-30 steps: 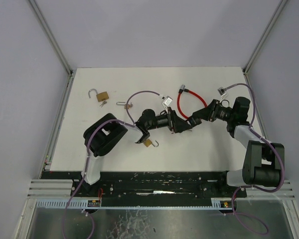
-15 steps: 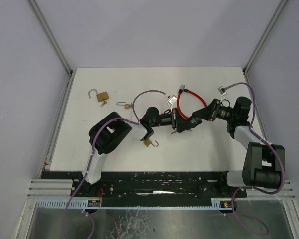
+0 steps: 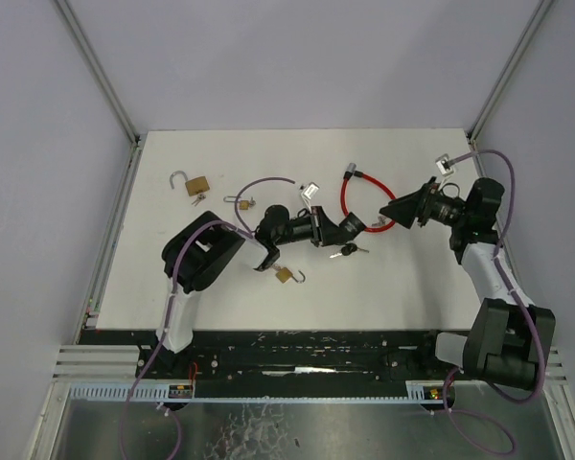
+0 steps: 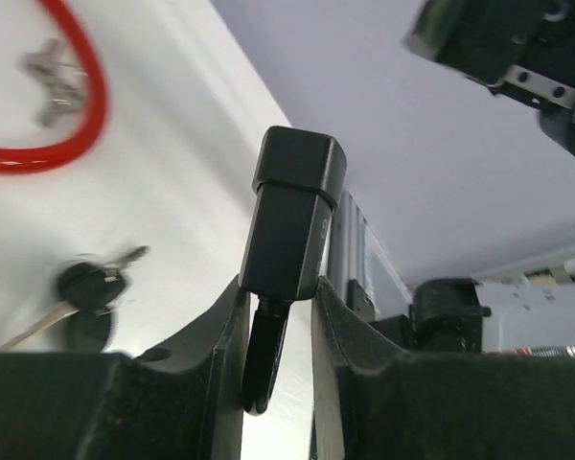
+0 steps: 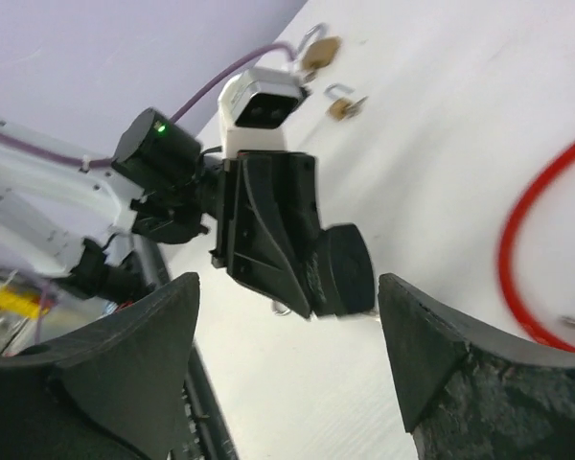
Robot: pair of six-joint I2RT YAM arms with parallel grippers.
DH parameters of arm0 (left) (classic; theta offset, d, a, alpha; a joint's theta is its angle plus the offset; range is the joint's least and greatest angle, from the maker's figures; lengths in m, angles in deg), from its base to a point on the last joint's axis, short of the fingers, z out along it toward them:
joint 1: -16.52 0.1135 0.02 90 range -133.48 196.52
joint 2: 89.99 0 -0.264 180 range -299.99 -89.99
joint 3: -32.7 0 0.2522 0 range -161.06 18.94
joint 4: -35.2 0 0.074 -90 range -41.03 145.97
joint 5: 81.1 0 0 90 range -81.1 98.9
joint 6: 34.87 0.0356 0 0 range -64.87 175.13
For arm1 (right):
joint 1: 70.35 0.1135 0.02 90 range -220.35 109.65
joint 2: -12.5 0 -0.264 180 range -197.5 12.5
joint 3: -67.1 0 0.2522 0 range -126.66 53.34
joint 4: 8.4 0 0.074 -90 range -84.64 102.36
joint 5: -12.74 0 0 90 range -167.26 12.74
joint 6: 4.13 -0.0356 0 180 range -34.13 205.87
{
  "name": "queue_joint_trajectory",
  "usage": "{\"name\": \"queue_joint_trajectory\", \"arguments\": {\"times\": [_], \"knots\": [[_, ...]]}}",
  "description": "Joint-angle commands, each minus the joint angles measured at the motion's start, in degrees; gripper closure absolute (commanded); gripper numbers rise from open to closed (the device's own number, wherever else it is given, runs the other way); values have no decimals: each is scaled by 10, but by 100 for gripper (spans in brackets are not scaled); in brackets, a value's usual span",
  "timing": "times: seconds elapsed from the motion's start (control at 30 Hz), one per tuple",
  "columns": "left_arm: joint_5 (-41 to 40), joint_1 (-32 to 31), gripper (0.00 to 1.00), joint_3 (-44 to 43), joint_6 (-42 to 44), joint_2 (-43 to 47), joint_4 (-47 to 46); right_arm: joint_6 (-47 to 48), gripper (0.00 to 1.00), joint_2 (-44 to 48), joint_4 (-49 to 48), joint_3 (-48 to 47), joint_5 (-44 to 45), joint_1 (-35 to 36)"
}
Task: Lock with the key
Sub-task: Pick up the lock from the center of the board, then place the lock at the center of the board.
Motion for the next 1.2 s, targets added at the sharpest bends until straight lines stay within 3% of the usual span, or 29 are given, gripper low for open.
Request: {"name": "queue_joint_trajectory", "arguments": {"times": [0.0,0.1,0.33,0.63,0.7,0.87,0.93,0.97,1.0,1.17], "knots": [[-68,30,100,12,-11,42,-31,92,19,25,107,-48,22,-61],[-110,59,100,-1,-32,40,39,112,19,30,127,-43,49,-89],[-194,106,100,-108,-64,-9,320,125,20,50,123,-27,74,-93],[-258,108,98,-255,-43,-72,530,113,20,48,114,-22,71,-93],[-274,108,87,-268,-35,-75,560,112,19,48,112,-21,70,-94],[-311,107,46,-263,-17,-56,593,109,19,49,110,-20,68,-94],[-327,106,35,-255,-12,-42,598,109,19,49,110,-20,68,-94],[-341,105,13,-251,-10,-34,604,109,19,49,110,-21,68,-94],[-366,103,1,-247,-10,-25,613,109,19,49,110,-21,68,-94],[-442,97,0,-236,1,20,657,112,19,51,112,-21,68,-93]]}}
